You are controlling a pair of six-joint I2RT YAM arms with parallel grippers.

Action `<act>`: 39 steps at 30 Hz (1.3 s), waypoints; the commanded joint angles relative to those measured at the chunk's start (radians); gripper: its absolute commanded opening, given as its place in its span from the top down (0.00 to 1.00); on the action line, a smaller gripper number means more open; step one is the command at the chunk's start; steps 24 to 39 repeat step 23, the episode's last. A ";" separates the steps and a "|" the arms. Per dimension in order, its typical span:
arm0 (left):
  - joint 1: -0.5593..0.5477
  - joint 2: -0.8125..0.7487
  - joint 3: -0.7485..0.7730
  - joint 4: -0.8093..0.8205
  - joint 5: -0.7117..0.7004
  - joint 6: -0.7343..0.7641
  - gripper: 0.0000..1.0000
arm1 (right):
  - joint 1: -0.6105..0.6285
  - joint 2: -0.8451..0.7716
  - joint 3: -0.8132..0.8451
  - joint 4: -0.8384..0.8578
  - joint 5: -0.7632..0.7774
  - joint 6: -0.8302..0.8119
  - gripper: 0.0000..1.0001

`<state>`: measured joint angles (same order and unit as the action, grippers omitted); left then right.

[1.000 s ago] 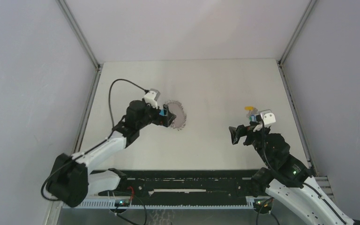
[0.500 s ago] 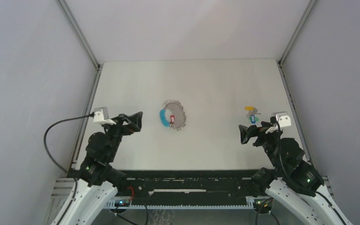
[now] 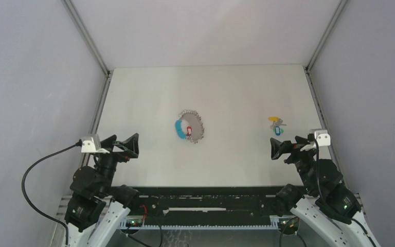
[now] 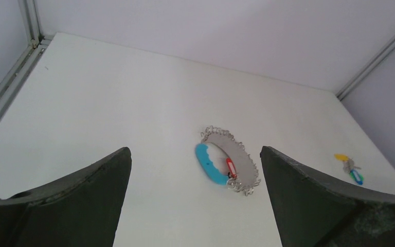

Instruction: Put the keys on the keyring

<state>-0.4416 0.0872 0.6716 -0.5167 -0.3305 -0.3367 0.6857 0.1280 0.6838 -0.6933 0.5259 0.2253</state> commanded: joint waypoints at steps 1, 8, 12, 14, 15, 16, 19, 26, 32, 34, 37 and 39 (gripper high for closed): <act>0.032 -0.017 -0.030 -0.015 0.043 0.092 0.00 | -0.016 0.015 0.007 0.019 0.017 0.026 0.00; 0.081 -0.008 -0.042 -0.011 0.092 0.089 0.00 | -0.113 0.041 -0.011 0.038 -0.100 0.042 0.00; 0.101 0.006 -0.040 -0.015 0.108 0.090 0.00 | -0.180 0.043 -0.016 0.062 -0.156 0.031 0.00; 0.103 0.007 -0.041 -0.015 0.120 0.091 0.00 | -0.208 0.050 -0.018 0.067 -0.183 0.028 0.00; 0.104 0.006 -0.041 -0.016 0.120 0.091 0.00 | -0.218 0.054 -0.018 0.068 -0.194 0.028 0.00; 0.103 0.004 -0.041 -0.018 0.121 0.092 0.00 | -0.224 0.058 -0.018 0.066 -0.204 0.028 0.00; 0.103 -0.001 -0.042 -0.016 0.120 0.091 0.00 | -0.233 0.062 -0.018 0.062 -0.219 0.031 0.00; 0.103 -0.005 -0.044 -0.015 0.119 0.092 0.00 | -0.236 0.054 -0.019 0.058 -0.219 0.034 0.00; 0.103 -0.005 -0.044 -0.015 0.119 0.092 0.00 | -0.236 0.054 -0.019 0.058 -0.219 0.034 0.00; 0.103 -0.005 -0.044 -0.015 0.119 0.092 0.00 | -0.236 0.054 -0.019 0.058 -0.219 0.034 0.00; 0.103 -0.005 -0.044 -0.015 0.119 0.092 0.00 | -0.236 0.054 -0.019 0.058 -0.219 0.034 0.00; 0.103 -0.005 -0.044 -0.015 0.119 0.092 0.00 | -0.236 0.054 -0.019 0.058 -0.219 0.034 0.00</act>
